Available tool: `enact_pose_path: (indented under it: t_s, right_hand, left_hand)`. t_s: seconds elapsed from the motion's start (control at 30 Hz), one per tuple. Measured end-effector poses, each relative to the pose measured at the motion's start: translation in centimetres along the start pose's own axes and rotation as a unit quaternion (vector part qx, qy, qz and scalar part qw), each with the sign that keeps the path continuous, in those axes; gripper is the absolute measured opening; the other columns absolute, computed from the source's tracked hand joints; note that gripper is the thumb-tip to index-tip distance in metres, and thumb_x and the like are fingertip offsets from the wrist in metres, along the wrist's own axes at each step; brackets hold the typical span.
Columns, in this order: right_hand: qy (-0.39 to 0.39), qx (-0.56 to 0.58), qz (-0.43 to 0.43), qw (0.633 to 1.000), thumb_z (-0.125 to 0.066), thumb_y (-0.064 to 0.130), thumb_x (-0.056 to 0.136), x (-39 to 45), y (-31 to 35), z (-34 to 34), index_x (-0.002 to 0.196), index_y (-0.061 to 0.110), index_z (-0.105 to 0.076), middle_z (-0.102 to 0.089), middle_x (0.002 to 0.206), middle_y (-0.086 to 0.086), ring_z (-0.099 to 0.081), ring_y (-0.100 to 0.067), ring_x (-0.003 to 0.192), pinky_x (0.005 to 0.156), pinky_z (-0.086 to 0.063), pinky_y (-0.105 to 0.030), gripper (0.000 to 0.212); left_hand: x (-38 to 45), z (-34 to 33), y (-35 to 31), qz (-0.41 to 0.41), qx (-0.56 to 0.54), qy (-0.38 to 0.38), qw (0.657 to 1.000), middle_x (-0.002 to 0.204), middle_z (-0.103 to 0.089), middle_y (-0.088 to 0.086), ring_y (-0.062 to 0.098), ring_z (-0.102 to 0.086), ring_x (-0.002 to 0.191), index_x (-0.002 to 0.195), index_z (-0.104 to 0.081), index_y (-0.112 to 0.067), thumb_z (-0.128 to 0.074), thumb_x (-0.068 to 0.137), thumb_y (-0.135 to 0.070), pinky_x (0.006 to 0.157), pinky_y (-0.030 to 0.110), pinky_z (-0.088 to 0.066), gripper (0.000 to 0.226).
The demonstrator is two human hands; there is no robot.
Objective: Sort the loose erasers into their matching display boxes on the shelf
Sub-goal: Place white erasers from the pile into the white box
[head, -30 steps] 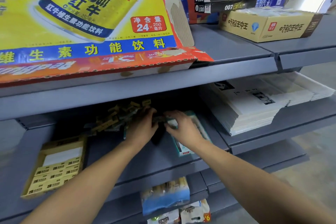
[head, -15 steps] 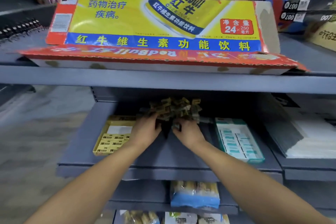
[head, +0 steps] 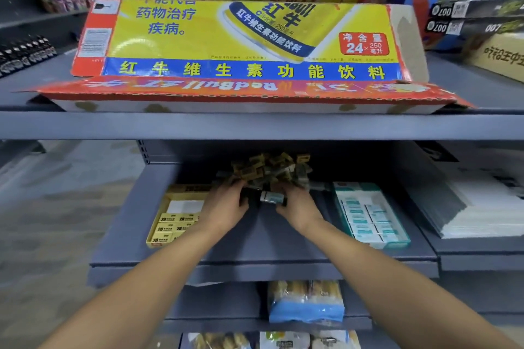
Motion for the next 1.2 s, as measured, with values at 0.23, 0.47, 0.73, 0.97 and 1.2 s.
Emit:
enact_pose_path:
  t_s: [0.23,0.47,0.73,0.97,1.2]
  right_hand:
    - [-0.102,0.016,0.115,0.988,-0.065,0.009,0.084,-1.7,0.8,2.1,0.126,0.013,-0.057,-0.061,0.122,-0.011,-0.056,-0.027,0.113,0.088,-0.050,-0.038,0.044]
    - [-0.140,-0.001,0.162,0.977,-0.067,0.007,0.082,-2.7,1.4,2.4,0.119,0.010,-0.060,-0.061,0.119,-0.011,-0.053,-0.028,0.114,0.085,-0.051,-0.040,0.039]
    - [-0.184,-0.051,0.193,0.962,-0.070,0.008,0.080,-3.4,0.5,3.9,0.104,0.012,-0.068,-0.066,0.106,-0.006,-0.057,-0.029,0.102,0.086,-0.050,-0.036,0.024]
    - [-0.214,-0.082,0.136,0.964,-0.060,0.008,0.087,-5.6,-5.8,8.6,0.106,0.016,-0.068,-0.067,0.108,-0.004,-0.059,-0.030,0.094,0.081,-0.051,-0.039,0.023]
    - [-0.208,-0.154,0.013,0.966,-0.063,0.002,0.082,-7.7,-13.3,11.7,0.097,0.013,-0.071,-0.068,0.095,-0.009,-0.059,-0.033,0.087,0.073,-0.053,-0.043,0.021]
  left_hand:
    - [0.1,-0.5,-1.9,-0.023,-0.022,0.025,0.999,0.135,-0.053,0.003,0.026,-0.054,0.118,0.133,-0.053,-0.021,-0.066,0.085,-0.030,0.092,0.041,-0.049,0.050]
    - [0.1,0.1,-3.2,-0.060,-0.060,0.004,0.996,0.124,-0.060,0.002,0.023,-0.057,0.111,0.121,-0.063,-0.019,-0.065,0.089,-0.023,0.089,0.035,-0.048,0.033]
    - [0.4,-0.2,-5.2,-0.098,-0.103,-0.016,0.990,0.122,-0.062,-0.002,0.017,-0.058,0.110,0.117,-0.065,-0.019,-0.063,0.091,-0.026,0.089,0.034,-0.050,0.027]
    - [2.8,-2.8,-12.0,-0.130,-0.101,0.016,0.986,0.129,-0.058,0.001,0.021,-0.056,0.115,0.125,-0.059,-0.020,-0.060,0.091,-0.037,0.093,0.041,-0.048,0.038]
    - [4.1,-4.9,-15.8,-0.143,-0.097,0.038,0.984,0.135,-0.051,0.003,0.021,-0.053,0.118,0.132,-0.054,-0.014,-0.053,0.096,-0.036,0.091,0.031,-0.046,0.042]
Point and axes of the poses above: each hand's wrist, its own x-axis towards the middle knuckle, its own z-axis out of the back of the hand, y = z × x, the point moved 4 cm from there along x, towards the middle knuckle
